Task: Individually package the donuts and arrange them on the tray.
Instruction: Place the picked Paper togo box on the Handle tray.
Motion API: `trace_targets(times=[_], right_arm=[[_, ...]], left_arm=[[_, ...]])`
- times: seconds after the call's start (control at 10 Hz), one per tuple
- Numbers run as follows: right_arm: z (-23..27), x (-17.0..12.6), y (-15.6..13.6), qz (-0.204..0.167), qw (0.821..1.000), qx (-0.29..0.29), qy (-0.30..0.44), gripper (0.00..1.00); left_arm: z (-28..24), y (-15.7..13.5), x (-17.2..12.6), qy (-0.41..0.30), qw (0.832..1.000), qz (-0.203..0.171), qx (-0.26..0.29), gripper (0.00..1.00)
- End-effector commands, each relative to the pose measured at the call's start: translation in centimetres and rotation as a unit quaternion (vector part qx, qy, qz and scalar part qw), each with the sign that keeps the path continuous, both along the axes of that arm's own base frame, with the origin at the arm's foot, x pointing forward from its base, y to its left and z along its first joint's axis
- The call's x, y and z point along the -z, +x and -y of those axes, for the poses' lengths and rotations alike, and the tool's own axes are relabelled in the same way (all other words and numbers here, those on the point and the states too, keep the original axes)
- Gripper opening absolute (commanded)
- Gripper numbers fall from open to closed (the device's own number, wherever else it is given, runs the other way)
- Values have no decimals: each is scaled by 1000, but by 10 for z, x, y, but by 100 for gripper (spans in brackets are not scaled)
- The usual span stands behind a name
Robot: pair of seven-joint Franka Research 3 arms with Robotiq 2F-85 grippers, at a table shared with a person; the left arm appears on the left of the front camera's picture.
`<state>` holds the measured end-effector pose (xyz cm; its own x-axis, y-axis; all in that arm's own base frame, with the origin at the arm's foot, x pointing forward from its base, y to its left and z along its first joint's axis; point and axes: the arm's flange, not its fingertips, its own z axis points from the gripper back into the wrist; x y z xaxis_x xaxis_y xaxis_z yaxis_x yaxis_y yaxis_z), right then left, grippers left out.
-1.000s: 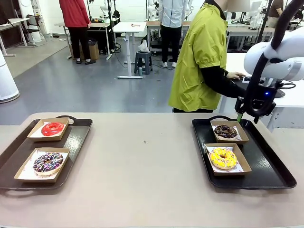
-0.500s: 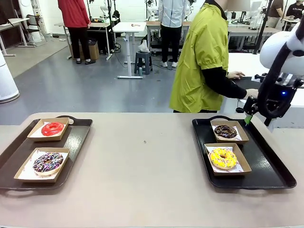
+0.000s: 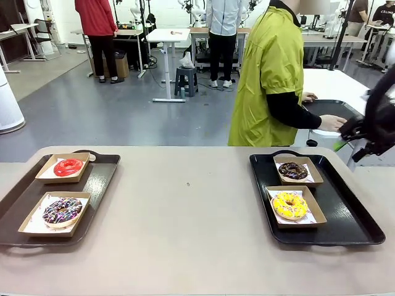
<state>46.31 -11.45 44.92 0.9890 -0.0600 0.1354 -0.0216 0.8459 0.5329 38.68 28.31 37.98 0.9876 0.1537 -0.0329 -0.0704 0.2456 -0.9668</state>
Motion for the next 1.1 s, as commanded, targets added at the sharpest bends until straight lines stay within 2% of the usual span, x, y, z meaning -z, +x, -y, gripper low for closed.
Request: trace_targets(times=[0.0, 0.2, 0.3, 0.6, 0.7, 0.8, 1.0], right_arm=[[64, 3, -20, 16, 982, -38, 183, 82], [119, 25, -40, 27, 959, -25, 280, 82], [134, 39, -47, 26, 953, -26, 301, 82], [151, 70, -57, 21, 949, -36, 313, 82], [150, 75, -54, 35, 950, -35, 307, 82], [148, 75, -68, 18, 948, -22, 318, 82], [148, 75, -68, 18, 948, -22, 318, 82]], left_arm=[[2, -5, -3, 7, 1000, -1, 0, 100], [2, -5, -3, 7, 1000, -1, 0, 100], [2, -5, -3, 7, 1000, -1, 0, 100], [2, -5, -3, 7, 1000, -1, 0, 100], [2, -5, -3, 7, 1000, -1, 0, 100], [2, -5, -3, 7, 1000, -1, 0, 100], [2, -5, -3, 7, 1000, -1, 0, 100]])
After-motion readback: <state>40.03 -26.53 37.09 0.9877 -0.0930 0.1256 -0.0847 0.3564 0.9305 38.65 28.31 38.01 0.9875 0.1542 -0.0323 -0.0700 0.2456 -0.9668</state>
